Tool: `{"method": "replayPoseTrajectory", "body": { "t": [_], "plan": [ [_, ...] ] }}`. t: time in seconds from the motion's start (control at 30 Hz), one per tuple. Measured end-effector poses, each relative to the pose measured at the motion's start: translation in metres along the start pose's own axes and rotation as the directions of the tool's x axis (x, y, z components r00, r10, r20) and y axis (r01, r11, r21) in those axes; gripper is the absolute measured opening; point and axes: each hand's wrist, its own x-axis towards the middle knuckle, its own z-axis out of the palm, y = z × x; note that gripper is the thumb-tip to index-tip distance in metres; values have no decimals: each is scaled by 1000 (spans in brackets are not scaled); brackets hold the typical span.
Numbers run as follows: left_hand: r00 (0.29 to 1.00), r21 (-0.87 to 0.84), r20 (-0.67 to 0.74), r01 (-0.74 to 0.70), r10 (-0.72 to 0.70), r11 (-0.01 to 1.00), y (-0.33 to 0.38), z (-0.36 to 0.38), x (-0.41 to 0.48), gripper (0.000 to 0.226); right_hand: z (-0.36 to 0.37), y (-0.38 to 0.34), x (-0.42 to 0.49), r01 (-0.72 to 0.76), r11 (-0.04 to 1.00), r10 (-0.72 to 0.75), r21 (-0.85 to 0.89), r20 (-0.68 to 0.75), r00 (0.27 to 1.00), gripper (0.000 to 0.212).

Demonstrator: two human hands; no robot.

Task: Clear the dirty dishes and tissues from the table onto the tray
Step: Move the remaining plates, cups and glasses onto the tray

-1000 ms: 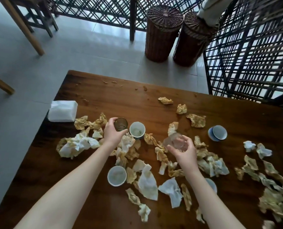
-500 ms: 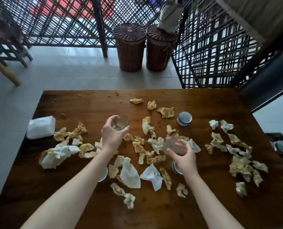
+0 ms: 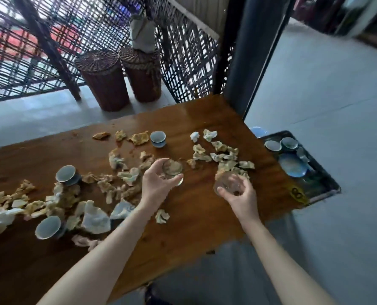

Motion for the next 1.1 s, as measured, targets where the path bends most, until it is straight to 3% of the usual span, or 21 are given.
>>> {"method": "replayPoseTrajectory", "body": {
  "t": [0.33,0.53,0.73,0.93,1.1],
  "plan": [
    [984,1,171,-44,43,999,57,183,-52,49,-181,46,5,-5,1000,8,19,-150,989,56],
    [954,49,286,-112,94,992,88,268,-46,51,-243,68,33,-56,998,64,42,-217,974,58],
    [920,-13,369,-136,131,991,101,352,-19,51,-289,90,79,-89,996,90,14,-212,973,53],
    [907,-17,413,-79,79,997,105,433,20,59,-377,107,140,-143,986,167,87,-437,884,53],
    [877,15,478,-71,55,997,116,498,51,61,-444,127,185,-217,972,231,87,-503,833,59]
  ]
}}
